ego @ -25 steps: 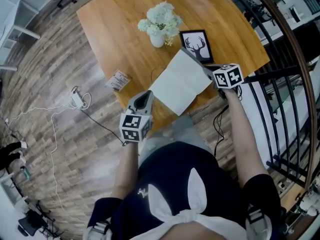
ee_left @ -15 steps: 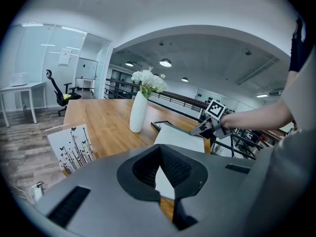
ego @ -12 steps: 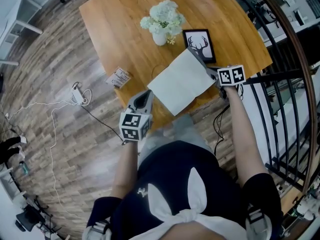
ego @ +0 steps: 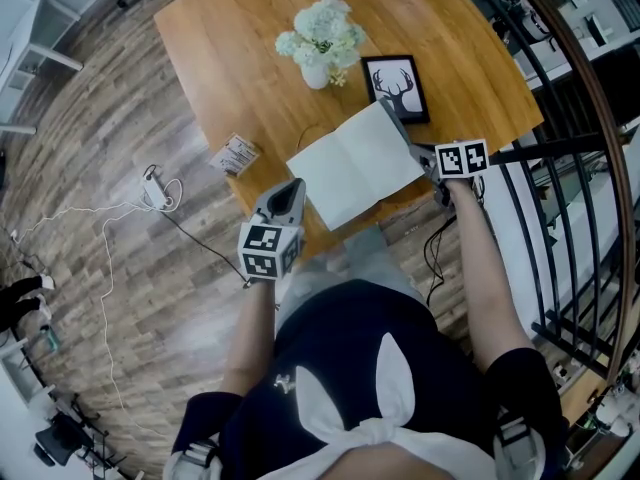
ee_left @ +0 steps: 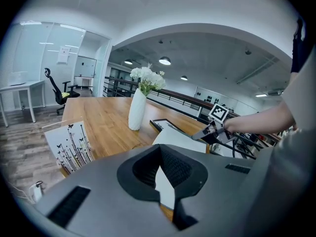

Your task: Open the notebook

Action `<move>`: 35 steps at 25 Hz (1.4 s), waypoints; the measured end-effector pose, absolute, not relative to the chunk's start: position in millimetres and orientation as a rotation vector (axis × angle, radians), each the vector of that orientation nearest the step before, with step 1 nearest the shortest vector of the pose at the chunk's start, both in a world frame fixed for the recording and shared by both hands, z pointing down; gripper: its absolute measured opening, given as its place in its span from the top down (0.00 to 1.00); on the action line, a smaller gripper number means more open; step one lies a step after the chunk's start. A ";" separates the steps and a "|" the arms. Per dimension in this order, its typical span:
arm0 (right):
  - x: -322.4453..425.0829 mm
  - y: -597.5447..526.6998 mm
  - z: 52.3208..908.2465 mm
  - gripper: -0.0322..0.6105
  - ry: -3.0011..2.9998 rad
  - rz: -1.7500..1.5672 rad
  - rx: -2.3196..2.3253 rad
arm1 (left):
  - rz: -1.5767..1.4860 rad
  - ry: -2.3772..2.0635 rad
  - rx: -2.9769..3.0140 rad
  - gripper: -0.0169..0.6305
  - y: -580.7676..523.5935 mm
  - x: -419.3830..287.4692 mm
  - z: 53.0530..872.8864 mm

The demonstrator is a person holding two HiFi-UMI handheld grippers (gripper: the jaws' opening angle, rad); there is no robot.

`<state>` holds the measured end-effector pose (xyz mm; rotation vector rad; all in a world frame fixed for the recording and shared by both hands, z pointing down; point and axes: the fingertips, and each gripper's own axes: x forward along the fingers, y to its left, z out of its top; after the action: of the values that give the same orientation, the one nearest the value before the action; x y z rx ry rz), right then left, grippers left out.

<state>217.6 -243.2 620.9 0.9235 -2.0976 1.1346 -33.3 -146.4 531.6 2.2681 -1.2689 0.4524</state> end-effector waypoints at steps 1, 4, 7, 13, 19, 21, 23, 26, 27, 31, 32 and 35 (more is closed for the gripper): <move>217.9 -240.7 621.6 0.93 -2.101 1.149 0.929 | 0.453 -1.268 2.268 0.95 -146.3 -33.0 531.8; 217.7 -233.5 623.4 0.93 -2.110 1.188 0.940 | 0.455 -1.266 2.266 0.95 -146.2 -33.0 532.6; 218.0 -227.2 626.6 0.93 -2.112 1.210 0.945 | 0.457 -1.265 2.263 0.95 -146.8 -33.5 533.9; 221.3 -207.3 641.6 0.93 -2.052 1.211 0.920 | 0.463 -1.258 2.258 0.95 -144.1 -32.7 535.6; 222.8 -189.4 659.2 0.93 -2.009 1.230 0.911 | 0.467 -1.261 2.248 0.95 -142.8 -31.2 536.1; 222.9 -188.0 663.0 0.93 -2.004 1.229 0.929 | 0.473 -1.259 2.248 0.95 -141.7 -32.3 540.0; 223.9 -188.3 664.5 0.93 -2.002 1.223 0.951 | 0.476 -1.260 2.244 0.95 -141.1 -32.7 541.6; 225.0 -187.6 664.0 0.92 -1.991 1.200 0.980 | 0.468 -1.266 2.233 0.95 -140.7 -32.0 537.0; 225.2 -187.3 663.7 0.92 -1.986 1.191 0.989 | 0.463 -1.270 2.228 0.95 -141.1 -31.6 533.9; 227.0 -187.3 666.7 0.92 -1.959 1.159 1.024 | 0.476 -1.259 2.235 0.95 -138.6 -30.2 540.9; 227.6 -187.7 667.5 0.91 -1.953 1.142 1.031 | 0.479 -1.257 2.235 0.95 -138.1 -29.8 542.8; 228.8 -188.9 668.9 0.90 -1.943 1.074 1.045 | 0.480 -1.261 2.224 0.95 -138.3 -29.5 542.5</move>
<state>228.8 -188.9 668.9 1.0449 -1.9429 1.0744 -29.5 -138.3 542.5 2.2245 -1.2606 0.4800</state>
